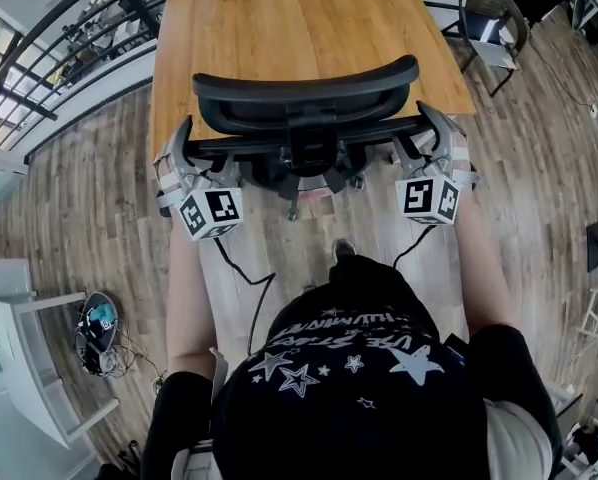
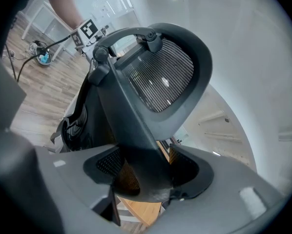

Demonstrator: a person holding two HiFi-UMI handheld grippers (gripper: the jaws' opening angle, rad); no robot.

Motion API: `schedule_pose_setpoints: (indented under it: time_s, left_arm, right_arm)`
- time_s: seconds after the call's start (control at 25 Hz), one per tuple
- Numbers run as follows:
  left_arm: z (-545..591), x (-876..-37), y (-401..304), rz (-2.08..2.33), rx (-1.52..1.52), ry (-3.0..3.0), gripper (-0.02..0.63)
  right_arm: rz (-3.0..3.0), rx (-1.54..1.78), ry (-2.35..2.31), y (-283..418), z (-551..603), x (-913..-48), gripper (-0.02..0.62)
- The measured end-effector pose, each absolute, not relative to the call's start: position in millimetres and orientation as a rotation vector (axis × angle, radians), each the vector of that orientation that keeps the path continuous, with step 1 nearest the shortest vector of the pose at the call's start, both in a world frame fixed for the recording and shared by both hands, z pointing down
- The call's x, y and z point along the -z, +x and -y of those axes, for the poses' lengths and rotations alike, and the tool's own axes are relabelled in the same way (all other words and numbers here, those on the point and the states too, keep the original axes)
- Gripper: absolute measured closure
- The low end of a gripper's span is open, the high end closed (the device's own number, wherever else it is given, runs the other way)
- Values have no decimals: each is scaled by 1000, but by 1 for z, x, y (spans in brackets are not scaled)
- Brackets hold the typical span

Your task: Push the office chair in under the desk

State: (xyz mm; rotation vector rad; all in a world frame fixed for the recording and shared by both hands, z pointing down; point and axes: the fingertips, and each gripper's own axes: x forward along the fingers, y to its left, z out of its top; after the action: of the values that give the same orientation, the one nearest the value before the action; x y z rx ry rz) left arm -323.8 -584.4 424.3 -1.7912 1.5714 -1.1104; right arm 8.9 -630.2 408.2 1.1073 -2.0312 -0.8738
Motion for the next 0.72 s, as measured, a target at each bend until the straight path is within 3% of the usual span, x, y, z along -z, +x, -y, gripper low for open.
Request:
schedule_pose_setpoints:
  time_s: [0.24,0.72]
  left_arm:
    - [574,-430,-326,-1534,1195,-1820,185]
    - [518,-416,-299,-1631,929,-2088,186]
  right_arm:
    - [1949,826,1113,10,629,-411,305]
    - [1959,844,1205,5,572,-392,339]
